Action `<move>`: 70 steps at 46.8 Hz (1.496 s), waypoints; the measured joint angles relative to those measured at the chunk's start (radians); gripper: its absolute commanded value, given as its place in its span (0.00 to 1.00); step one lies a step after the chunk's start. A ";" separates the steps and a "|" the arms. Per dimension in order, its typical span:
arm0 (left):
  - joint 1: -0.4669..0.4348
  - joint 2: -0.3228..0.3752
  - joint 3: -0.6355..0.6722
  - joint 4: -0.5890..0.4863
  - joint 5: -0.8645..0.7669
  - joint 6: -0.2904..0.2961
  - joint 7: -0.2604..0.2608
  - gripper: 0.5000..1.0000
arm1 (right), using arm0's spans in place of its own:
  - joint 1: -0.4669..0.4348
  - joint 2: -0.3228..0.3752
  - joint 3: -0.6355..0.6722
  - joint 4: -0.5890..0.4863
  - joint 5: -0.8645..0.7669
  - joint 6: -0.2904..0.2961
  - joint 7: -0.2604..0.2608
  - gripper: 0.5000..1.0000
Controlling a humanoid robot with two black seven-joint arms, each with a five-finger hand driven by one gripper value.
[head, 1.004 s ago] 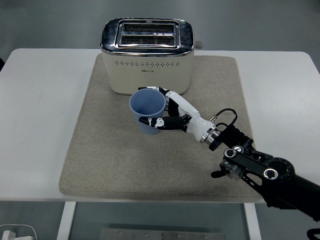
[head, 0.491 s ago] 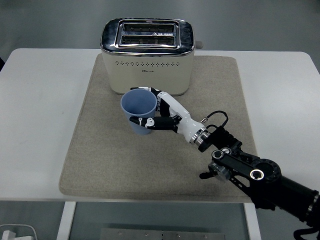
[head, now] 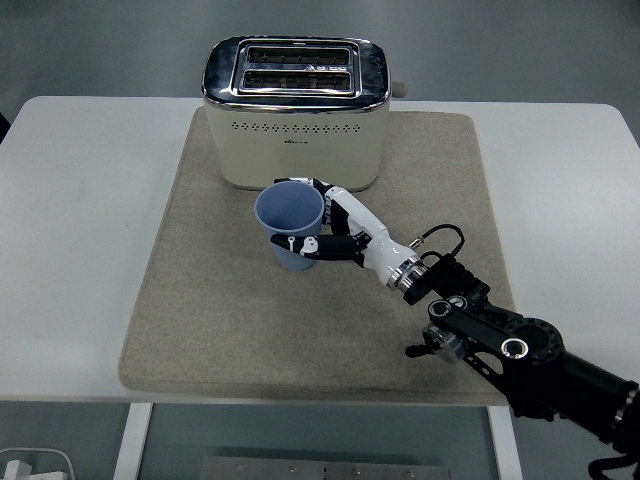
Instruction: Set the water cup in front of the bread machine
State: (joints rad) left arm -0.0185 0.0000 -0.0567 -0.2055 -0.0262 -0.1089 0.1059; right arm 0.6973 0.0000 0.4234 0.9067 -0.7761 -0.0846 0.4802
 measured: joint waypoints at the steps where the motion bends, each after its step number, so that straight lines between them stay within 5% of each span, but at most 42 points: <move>1: 0.000 0.000 0.000 0.000 0.000 0.000 0.000 1.00 | 0.000 0.000 0.000 -0.001 0.000 -0.006 0.000 0.55; 12: 0.000 0.000 0.000 0.000 0.000 0.000 0.000 1.00 | -0.008 0.000 0.004 -0.001 0.012 -0.017 -0.001 0.85; 70: 0.000 0.000 0.000 0.003 -0.001 0.000 0.000 1.00 | -0.012 0.000 0.021 0.062 0.020 -0.012 0.002 0.85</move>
State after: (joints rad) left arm -0.0181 0.0000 -0.0567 -0.2024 -0.0276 -0.1085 0.1058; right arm 0.6858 -0.0001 0.4448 0.9689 -0.7562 -0.0968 0.4818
